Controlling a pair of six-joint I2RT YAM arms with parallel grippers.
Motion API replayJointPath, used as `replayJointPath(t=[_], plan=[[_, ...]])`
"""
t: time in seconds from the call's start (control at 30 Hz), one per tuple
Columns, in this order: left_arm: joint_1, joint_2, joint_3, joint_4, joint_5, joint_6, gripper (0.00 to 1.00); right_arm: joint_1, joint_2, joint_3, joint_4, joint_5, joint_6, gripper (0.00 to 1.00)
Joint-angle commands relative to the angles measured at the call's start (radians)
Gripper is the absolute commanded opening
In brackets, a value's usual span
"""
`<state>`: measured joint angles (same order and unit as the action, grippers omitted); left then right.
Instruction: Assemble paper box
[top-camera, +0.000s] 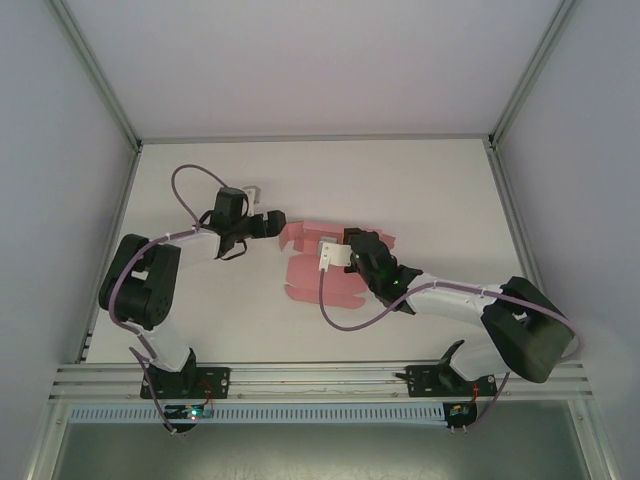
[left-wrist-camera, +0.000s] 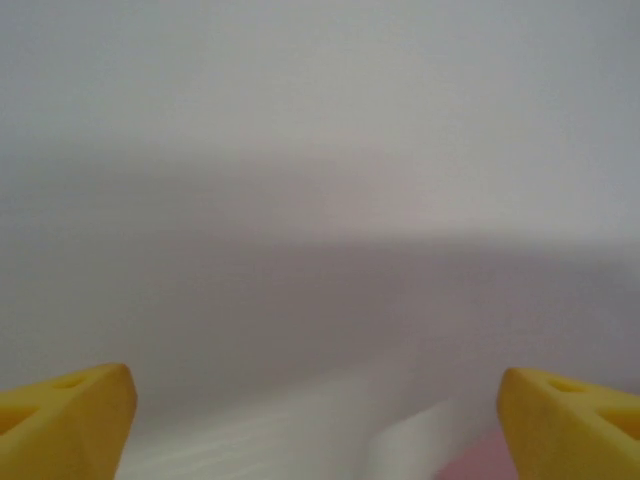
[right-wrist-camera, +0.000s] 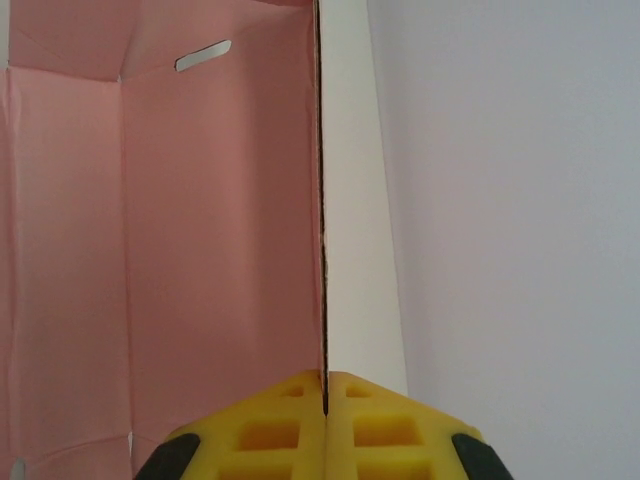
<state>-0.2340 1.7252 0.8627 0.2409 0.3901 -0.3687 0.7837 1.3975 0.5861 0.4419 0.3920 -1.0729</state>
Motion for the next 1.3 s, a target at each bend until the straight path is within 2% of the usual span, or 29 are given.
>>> replayJointPath(t=[0.0,0.1,0.33,0.63,0.8,0.97,1.1,1.27], plan=[[-0.013,-0.017,-0.033,0.164,0.252,0.116,0.87,0.006,0.011,0.010,-0.029,0.004,0.030,0.00],[-0.029,-0.047,-0.087,0.202,0.322,0.146,0.80,0.003,0.008,0.010,-0.037,-0.004,0.042,0.00],[-0.052,-0.113,-0.164,0.172,0.289,0.197,0.57,0.005,0.008,0.014,-0.074,0.005,0.034,0.00],[-0.072,-0.089,-0.184,0.193,0.419,0.262,0.50,0.033,0.010,0.009,-0.104,0.063,0.016,0.00],[-0.109,-0.088,-0.169,0.123,0.461,0.342,0.49,0.051,0.039,0.015,-0.122,0.103,0.014,0.00],[-0.134,-0.077,-0.154,0.081,0.429,0.363,0.49,0.080,0.036,0.000,-0.106,0.148,0.000,0.00],[-0.143,-0.078,-0.182,0.135,0.312,0.334,0.46,0.111,0.032,-0.016,-0.088,0.169,-0.017,0.00],[-0.160,-0.094,-0.202,0.182,0.237,0.333,0.43,0.135,0.058,-0.005,-0.122,0.177,-0.010,0.00]])
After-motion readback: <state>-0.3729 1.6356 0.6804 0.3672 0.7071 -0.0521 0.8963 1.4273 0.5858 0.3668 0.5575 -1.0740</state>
